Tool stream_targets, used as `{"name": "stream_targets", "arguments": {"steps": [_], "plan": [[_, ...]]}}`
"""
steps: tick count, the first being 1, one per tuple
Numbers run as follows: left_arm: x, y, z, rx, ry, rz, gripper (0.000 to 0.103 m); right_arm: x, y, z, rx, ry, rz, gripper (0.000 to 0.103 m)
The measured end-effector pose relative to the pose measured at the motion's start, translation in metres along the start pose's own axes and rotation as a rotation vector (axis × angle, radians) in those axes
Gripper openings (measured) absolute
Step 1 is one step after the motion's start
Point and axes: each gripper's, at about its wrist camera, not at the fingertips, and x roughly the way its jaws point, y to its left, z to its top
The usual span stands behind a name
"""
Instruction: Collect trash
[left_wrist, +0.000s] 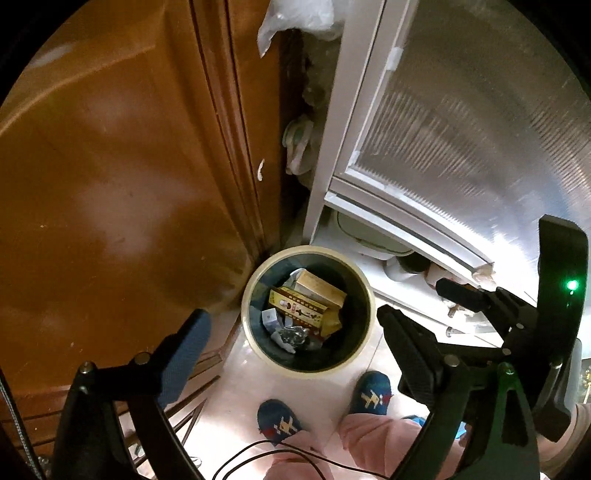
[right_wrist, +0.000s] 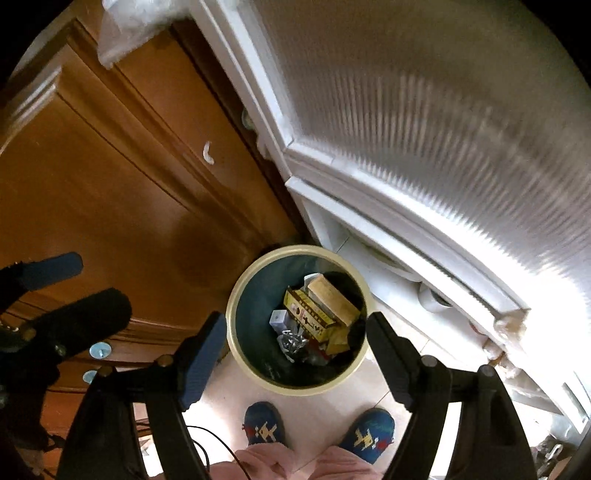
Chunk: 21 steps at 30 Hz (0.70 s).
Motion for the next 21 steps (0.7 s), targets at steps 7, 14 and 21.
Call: {"name": "stream_targets", "arguments": {"steps": [7,14,21], "plan": [[-0.003,-0.008,-0.006,0.011,0.039,-0.014,0.094,-0.025,-0.01,0.0,0.057,-0.022,-0.03,0.079],[-0.004,-0.011,-0.016,0.008,0.099,-0.004,0.094,-0.048,-0.01,-0.001,0.081,-0.021,-0.081,0.08],[-0.063,-0.016,-0.011,0.011,0.074,-0.003,0.094,-0.105,0.001,0.005,0.083,-0.036,-0.113,0.081]]}}
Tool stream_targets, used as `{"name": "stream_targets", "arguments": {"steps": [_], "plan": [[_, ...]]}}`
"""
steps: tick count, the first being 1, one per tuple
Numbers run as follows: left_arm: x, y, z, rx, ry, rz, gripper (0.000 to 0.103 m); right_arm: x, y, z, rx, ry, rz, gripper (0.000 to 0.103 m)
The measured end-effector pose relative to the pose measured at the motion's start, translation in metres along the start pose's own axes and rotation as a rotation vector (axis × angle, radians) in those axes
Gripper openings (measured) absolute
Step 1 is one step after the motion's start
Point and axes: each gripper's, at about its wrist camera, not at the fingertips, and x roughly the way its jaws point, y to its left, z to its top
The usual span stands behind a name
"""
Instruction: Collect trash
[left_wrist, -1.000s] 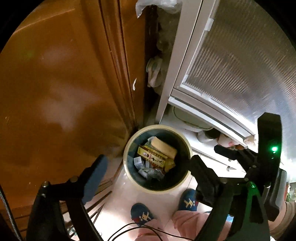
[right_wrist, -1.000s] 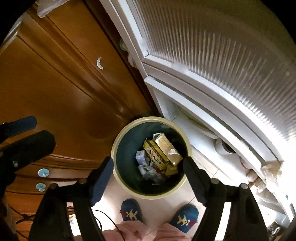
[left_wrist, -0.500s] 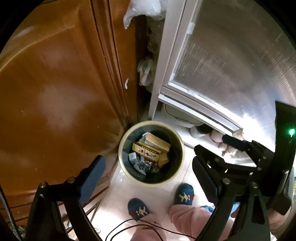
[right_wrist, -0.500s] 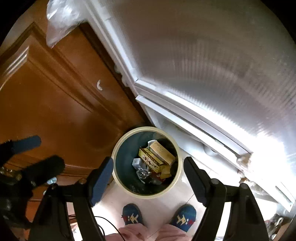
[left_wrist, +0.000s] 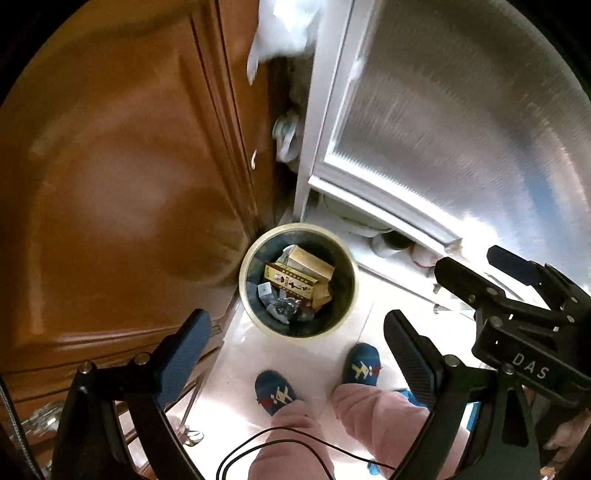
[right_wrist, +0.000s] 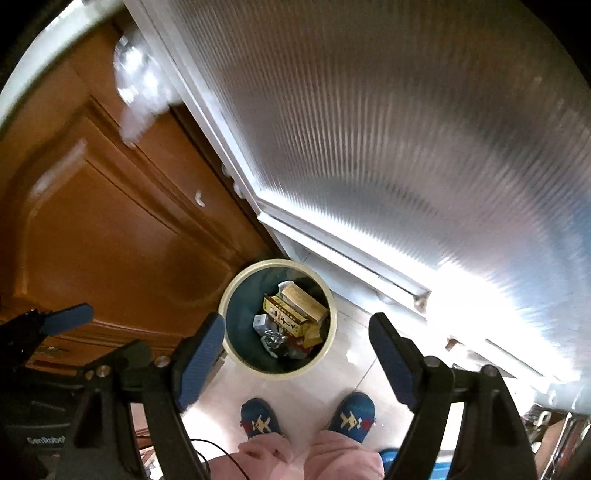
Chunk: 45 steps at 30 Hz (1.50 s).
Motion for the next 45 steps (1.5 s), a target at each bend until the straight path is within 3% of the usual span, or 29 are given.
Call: {"name": "stream_targets", "arguments": {"steps": [7,22,29,39,45], "plan": [[-0.094,-0.009,0.006,0.02,-0.072,0.005,0.094,-0.086,0.014,0.015,-0.029,-0.04,0.016,0.081],[-0.243,-0.014,0.044,0.007,-0.242,-0.021,0.094,-0.235,0.033,0.067,-0.046,-0.198,0.062,0.081],[-0.297,-0.02,0.06,0.021,-0.339,0.049,0.094,-0.289,0.038,0.083,-0.022,-0.28,0.096,0.081],[-0.36,-0.029,0.077,0.026,-0.5,0.086,0.094,-0.352,0.057,0.099,-0.057,-0.433,0.078,0.081],[-0.374,-0.038,0.074,0.023,-0.562,0.115,0.094,-0.375,0.066,0.101,-0.071,-0.503,0.051,0.081]]}}
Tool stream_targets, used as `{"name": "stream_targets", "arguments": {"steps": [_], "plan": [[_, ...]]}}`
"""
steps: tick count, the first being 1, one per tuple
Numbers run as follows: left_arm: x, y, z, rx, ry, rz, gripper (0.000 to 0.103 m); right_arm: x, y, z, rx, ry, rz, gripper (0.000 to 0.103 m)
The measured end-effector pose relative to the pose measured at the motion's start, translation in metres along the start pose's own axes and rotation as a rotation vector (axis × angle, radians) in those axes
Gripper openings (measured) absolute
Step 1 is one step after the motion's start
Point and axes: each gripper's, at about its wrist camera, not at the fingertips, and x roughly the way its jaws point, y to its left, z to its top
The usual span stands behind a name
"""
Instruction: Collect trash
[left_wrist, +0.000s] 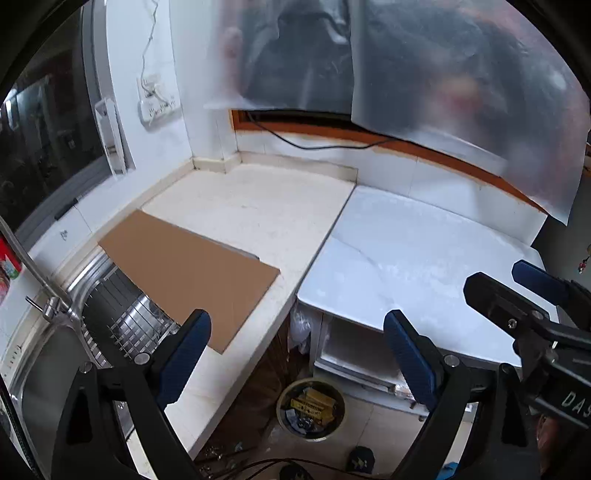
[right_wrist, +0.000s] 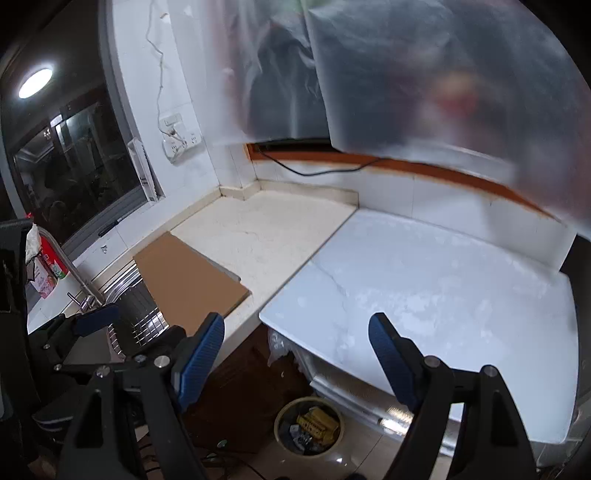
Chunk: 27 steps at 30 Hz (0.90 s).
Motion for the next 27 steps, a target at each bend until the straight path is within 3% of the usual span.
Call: {"name": "stream_targets", "arguments": {"steps": [5,11,27], "plan": [[-0.006,-0.011,0.0,0.034,-0.041,0.011,0.094,-0.006,0.01,0.002,-0.04,-0.046,-0.038,0.081],[-0.001,-0.009,0.002,0.008,-0.03,0.015,0.094,-0.003,0.004,0.007,-0.021,-0.062,-0.059,0.081],[0.017,0.008,0.009,-0.06,-0.001,0.012,0.094,0.01,-0.004,0.01,0.001,-0.033,-0.071,0.081]]}}
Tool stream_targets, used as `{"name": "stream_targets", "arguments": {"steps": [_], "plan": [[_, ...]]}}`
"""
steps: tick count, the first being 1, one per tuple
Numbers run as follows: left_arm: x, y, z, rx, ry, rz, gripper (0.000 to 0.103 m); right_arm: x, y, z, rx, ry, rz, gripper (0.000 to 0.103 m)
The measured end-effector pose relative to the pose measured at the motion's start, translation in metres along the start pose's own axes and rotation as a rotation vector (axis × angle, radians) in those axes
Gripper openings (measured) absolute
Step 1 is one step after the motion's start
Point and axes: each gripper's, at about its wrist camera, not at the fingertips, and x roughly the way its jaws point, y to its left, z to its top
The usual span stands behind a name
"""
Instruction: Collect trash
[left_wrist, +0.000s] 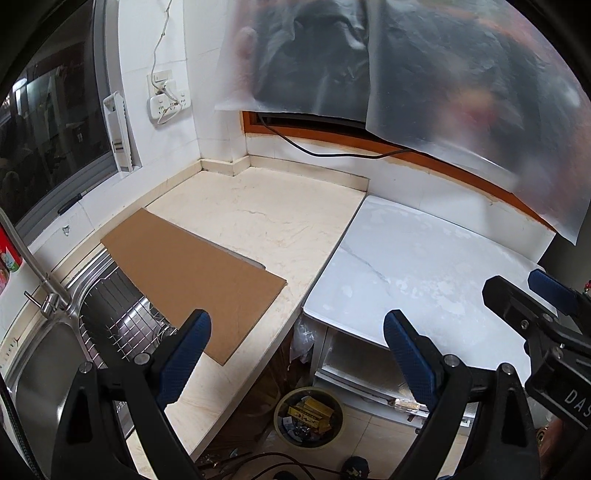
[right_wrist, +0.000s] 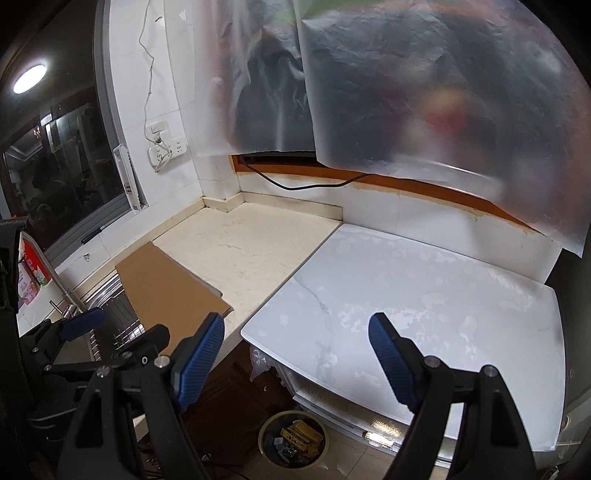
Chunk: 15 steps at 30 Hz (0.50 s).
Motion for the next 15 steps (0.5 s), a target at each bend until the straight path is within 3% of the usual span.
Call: {"name": "stream_targets", "arguments": {"steps": [15], "plan": [[0.0016,0.0047,-0.0047,-0.013,0.019,-0.006,0.094,0.0041,-0.0019,-0.0037,-0.006,0.025,0.007,0.081]]}}
